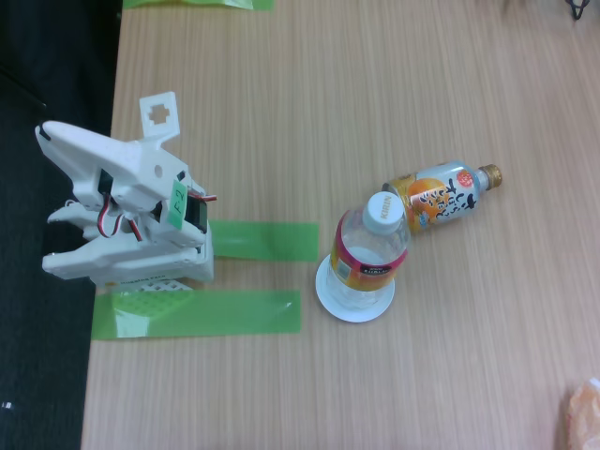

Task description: Pick up the plastic bottle and stand it up on the white place

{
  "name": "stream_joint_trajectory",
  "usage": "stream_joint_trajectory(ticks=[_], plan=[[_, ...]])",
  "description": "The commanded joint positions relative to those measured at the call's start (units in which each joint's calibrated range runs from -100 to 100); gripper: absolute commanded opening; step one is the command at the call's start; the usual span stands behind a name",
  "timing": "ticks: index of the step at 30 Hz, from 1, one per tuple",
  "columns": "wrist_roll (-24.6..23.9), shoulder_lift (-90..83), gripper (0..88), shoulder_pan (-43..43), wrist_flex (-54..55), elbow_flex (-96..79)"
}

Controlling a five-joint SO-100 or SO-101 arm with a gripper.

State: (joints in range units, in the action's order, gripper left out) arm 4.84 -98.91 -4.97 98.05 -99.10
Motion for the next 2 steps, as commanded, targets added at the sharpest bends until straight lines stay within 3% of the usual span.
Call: stream_joint_trajectory(ticks=[1,2], plan=[[-0.1,0.4,1.3,0.2,1.4,-0.3],[-0.1,0.4,1.3,0.2,1.4,-0.3]])
